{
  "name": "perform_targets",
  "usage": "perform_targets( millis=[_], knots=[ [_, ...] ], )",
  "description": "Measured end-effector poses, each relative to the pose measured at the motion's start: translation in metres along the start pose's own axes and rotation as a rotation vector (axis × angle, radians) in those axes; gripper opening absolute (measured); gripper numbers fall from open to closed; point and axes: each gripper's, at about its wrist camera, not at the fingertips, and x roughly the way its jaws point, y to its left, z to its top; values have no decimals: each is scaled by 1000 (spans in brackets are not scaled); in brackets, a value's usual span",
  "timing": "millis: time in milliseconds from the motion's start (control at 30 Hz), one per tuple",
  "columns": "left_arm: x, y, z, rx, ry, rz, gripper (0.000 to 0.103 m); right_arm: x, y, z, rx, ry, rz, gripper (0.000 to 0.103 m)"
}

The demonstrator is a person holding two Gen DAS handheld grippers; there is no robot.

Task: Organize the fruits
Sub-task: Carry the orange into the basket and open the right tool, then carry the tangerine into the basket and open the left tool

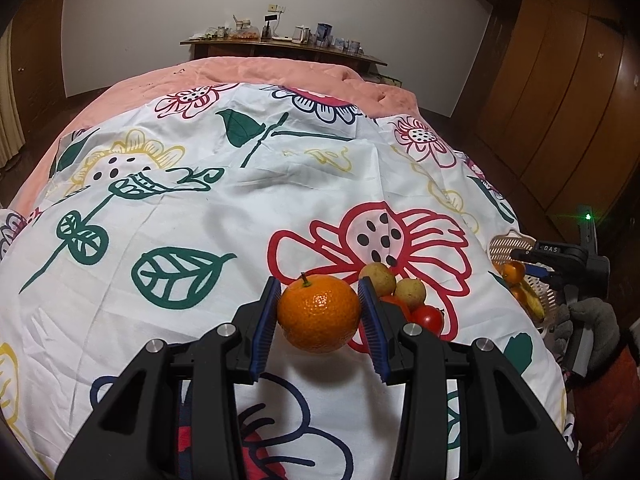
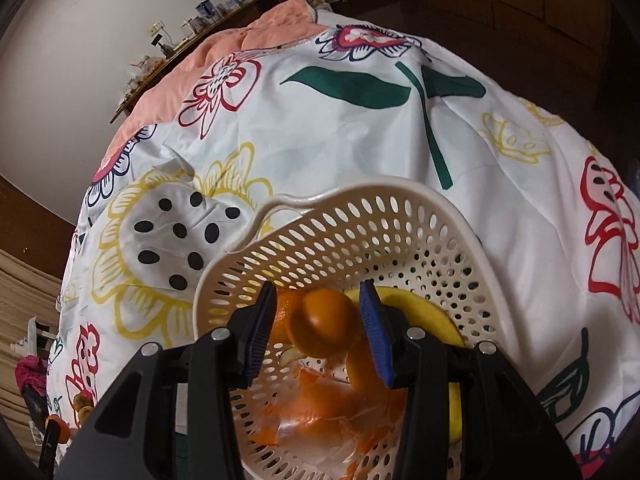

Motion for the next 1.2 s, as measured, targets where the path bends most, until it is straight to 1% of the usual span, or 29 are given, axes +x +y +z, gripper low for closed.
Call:
perform_targets(
  millis=[367, 767, 967, 1067, 1200],
  knots=[
    [-2, -14, 1, 29, 4, -14, 41, -20, -18, -18, 24, -8, 50, 44],
    [-1, -56, 6, 109, 20, -52, 41, -42, -26, -30, 22, -29, 129, 44],
    [5, -87, 9, 164, 45, -96, 41, -52, -35, -33, 18, -54, 143, 45],
    [11, -108, 14, 197, 66, -143, 41, -54, -42, -34, 29, -59, 160, 45],
    [24, -132, 20, 211, 102, -203, 41, -57, -51, -35, 43, -67, 185, 45]
  ],
)
